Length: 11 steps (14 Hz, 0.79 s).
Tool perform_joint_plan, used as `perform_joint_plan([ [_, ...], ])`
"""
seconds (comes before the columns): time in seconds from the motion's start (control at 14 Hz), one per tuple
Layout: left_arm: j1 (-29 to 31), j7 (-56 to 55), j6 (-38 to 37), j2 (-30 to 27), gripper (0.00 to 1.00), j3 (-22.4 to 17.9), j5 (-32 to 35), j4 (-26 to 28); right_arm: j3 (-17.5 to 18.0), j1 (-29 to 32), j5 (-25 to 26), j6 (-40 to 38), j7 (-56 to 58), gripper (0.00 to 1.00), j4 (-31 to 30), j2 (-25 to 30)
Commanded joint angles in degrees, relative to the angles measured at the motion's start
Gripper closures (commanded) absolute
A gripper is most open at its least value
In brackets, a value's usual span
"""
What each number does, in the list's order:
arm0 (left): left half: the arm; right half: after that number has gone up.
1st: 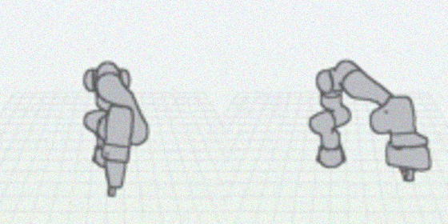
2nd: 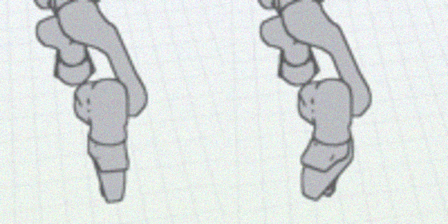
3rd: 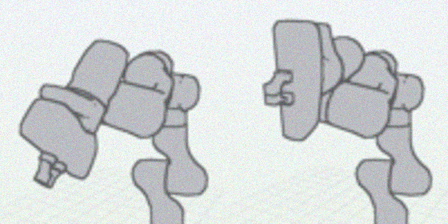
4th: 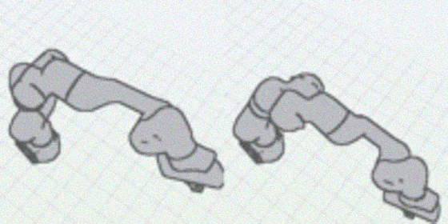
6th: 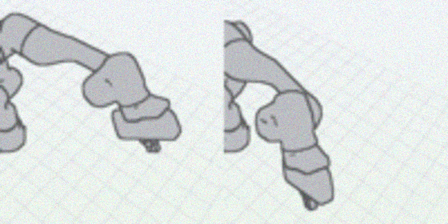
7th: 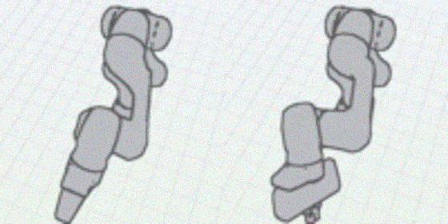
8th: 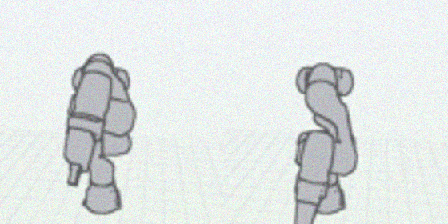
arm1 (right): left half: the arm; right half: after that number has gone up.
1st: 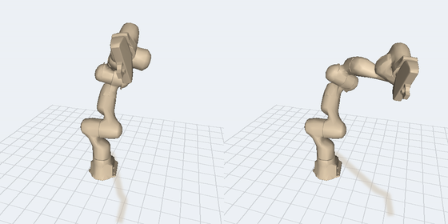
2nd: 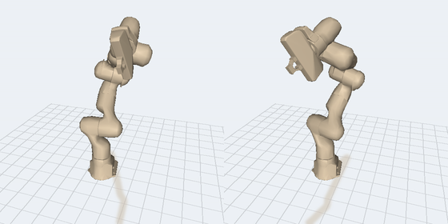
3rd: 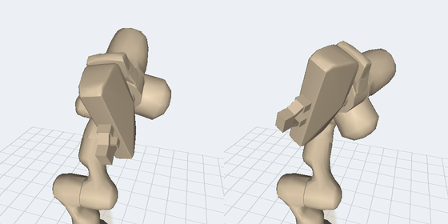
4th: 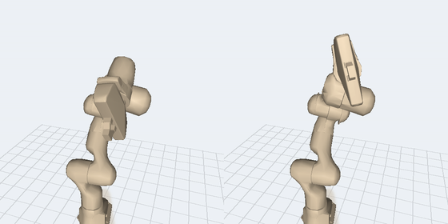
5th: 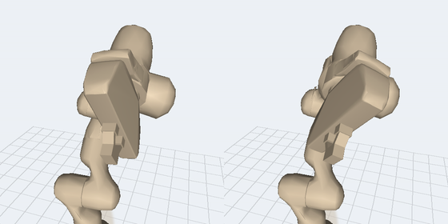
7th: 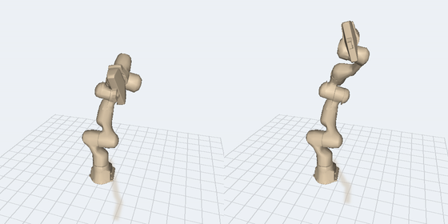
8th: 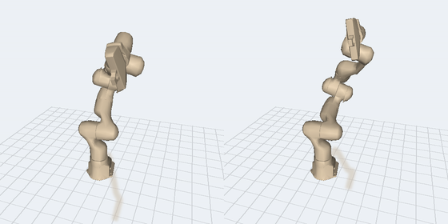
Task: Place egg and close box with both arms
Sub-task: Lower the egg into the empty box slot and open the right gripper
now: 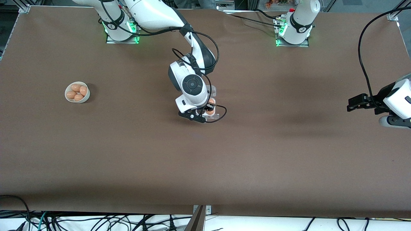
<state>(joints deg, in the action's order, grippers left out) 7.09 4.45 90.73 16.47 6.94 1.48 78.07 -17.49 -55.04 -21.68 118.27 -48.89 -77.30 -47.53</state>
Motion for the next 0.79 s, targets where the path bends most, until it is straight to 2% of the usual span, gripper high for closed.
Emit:
perform_joint_plan([
  [0.0,-0.1,-0.7,-0.5,0.8,0.00,0.1,-0.4,-1.7,0.0,0.0,-0.9,1.5,-0.7,0.00,1.8,-1.4],
  [0.43,0.0,-0.6,-0.5,0.8,0.00,0.1,-0.4,-1.7,-0.7,0.6,-0.9,1.9,0.2,0.00,2.0,-0.4],
  [0.71,0.0,-0.8,-0.5,0.8,0.00,0.2,-0.9,-1.7,-1.0,4.9,-0.8,0.0,1.2,0.00,2.0,2.0],
])
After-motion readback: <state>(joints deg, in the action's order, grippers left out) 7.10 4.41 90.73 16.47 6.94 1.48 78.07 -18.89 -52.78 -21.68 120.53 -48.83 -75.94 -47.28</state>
